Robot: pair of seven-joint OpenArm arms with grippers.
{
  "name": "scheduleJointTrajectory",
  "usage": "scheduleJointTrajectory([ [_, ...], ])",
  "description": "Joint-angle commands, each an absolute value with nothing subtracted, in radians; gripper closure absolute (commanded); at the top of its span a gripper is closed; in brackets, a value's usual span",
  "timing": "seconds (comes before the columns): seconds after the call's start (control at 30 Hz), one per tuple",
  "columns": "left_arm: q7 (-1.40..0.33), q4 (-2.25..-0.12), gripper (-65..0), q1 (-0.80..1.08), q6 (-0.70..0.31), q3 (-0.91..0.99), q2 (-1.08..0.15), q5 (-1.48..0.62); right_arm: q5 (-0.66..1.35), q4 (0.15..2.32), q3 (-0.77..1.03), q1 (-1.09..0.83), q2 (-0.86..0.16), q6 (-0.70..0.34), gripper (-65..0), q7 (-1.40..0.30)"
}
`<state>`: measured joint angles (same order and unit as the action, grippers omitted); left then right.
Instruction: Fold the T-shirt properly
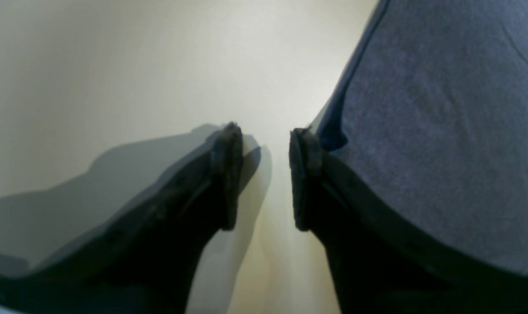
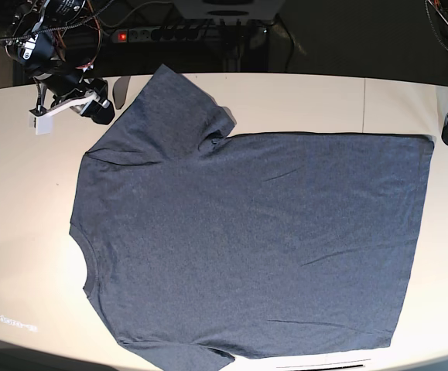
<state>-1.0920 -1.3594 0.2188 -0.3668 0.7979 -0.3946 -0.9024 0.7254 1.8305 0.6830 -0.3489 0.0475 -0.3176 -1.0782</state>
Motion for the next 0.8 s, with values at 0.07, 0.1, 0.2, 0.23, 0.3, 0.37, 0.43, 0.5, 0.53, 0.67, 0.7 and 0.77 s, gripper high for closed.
scheduleJointTrajectory([
  [0.07, -1.097, -1.372, -22.5, 0.216, -0.393, 0.801, -0.414, -0.901, 0.768, 1.841, 0.673, -0.348, 0.060, -0.283, -19.1, -1.071],
  [0.1, -1.097, -1.372, -22.5, 0.216, -0.393, 0.801, -0.414, -0.901, 0.776, 1.839, 0.667, -0.350, 0.070, -0.284, -19.1, -1.070],
  [0.2, -1.097, -1.372, -22.5, 0.216, -0.393, 0.801, -0.413, -0.901, 0.793, 1.814, 0.629, -0.356, 0.089, -0.284, -19.1, -1.071],
  [0.23, -1.097, -1.372, -22.5, 0.216, -0.393, 0.801, -0.413, -0.901, 0.793, 1.795, 0.612, -0.355, 0.089, -0.284, -19.1, -1.071],
  [0.3, -1.097, -1.372, -22.5, 0.216, -0.393, 0.801, -0.414, -0.901, 0.794, 1.754, 0.583, -0.353, 0.089, -0.284, -19.1, -1.070],
  [0.37, -1.097, -1.372, -22.5, 0.216, -0.393, 0.801, -0.414, -0.901, 0.794, 1.716, 0.570, -0.343, 0.089, -0.284, -19.1, -1.070],
  [0.43, -1.097, -1.372, -22.5, 0.216, -0.393, 0.801, -0.414, -0.901, 0.793, 1.687, 0.570, -0.326, 0.089, -0.284, -19.1, -1.070],
  [0.5, -1.097, -1.372, -22.5, 0.216, -0.393, 0.801, -0.416, -0.901, 0.794, 1.682, 0.570, -0.316, 0.088, -0.284, -19.1, -1.070],
  [0.53, -1.097, -1.372, -22.5, 0.216, -0.393, 0.801, -0.416, -0.901, 0.794, 1.682, 0.570, -0.309, 0.088, -0.284, -19.1, -1.070],
  [0.67, -1.097, -1.372, -22.5, 0.216, -0.393, 0.801, -0.416, -0.900, 0.799, 1.682, 0.570, -0.275, 0.089, -0.284, -19.1, -1.072],
  [0.7, -1.097, -1.372, -22.5, 0.216, -0.393, 0.801, -0.416, -0.901, 0.796, 1.682, 0.570, -0.270, 0.089, -0.284, -19.0, -1.072],
  [0.77, -1.097, -1.372, -22.5, 0.216, -0.393, 0.801, -0.416, -0.901, 0.789, 1.682, 0.570, -0.262, 0.088, -0.284, -16.3, -1.075],
])
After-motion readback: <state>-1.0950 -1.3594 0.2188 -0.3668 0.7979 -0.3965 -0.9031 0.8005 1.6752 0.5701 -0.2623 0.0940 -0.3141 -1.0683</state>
